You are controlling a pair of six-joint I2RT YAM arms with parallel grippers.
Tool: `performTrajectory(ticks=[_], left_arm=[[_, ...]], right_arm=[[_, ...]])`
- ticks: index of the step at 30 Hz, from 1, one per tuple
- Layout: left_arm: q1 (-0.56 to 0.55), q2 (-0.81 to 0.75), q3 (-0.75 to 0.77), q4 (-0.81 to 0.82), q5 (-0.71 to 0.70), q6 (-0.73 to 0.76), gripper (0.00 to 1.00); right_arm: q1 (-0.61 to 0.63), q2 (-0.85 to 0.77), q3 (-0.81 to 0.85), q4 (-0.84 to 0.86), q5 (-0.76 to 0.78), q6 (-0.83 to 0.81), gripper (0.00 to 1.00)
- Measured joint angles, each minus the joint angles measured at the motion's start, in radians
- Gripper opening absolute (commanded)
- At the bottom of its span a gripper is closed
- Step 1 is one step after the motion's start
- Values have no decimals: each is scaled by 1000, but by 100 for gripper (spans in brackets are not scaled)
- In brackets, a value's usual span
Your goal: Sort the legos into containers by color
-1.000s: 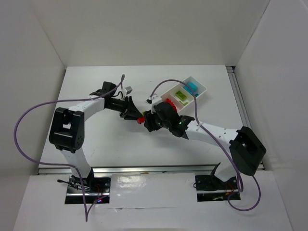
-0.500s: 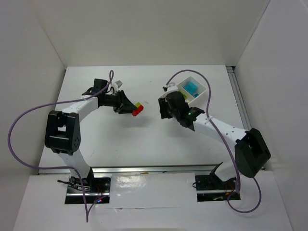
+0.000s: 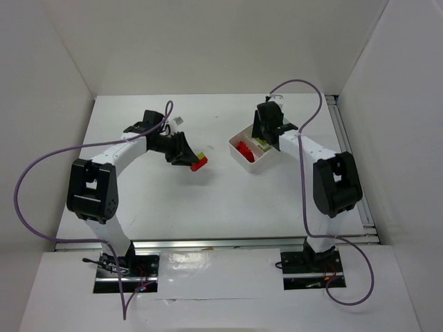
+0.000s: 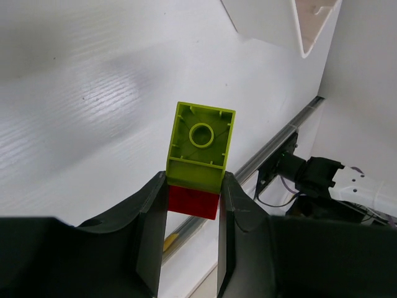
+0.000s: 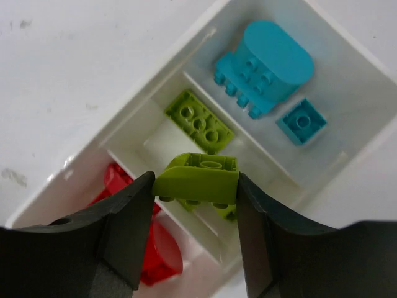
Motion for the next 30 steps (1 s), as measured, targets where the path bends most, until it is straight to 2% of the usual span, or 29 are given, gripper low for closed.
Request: performTrajectory(ticks=[4,7,10,11,13,17,20,24,27,30], left_arm=[[-20,0,26,-23,-25,26,0],[-36,3,41,-54,-29,48,0],[-52,20,70,-78,-26,76,0],[-57,26,76,-81,-23,82,0],[-65,32,80,-85,-5,105,0],[-71,38,82,-98,63,151,0],[-71,40,82,-103,114,183,0],[-71,40,89,-110,144,213,0],[-71,40,94,-109,160,214,0],[-71,40,95,-107,188,214,0]], right_arm=[[-17,71,63,2,2,2,90],[-17,73,66,2,8,1,90],[-17,64,66,1,8,2,75],[-16,53,61,5,-2,1,63],[-15,5,27,16,-56,-3,63],[-14,-155,-64,40,-316,-27,78],[-12,-211,-68,65,-589,-52,79],[-8,-198,-93,111,-893,-60,76],[4,-175,-137,134,-1057,-52,82],[28,-114,-138,138,-1167,-51,84]])
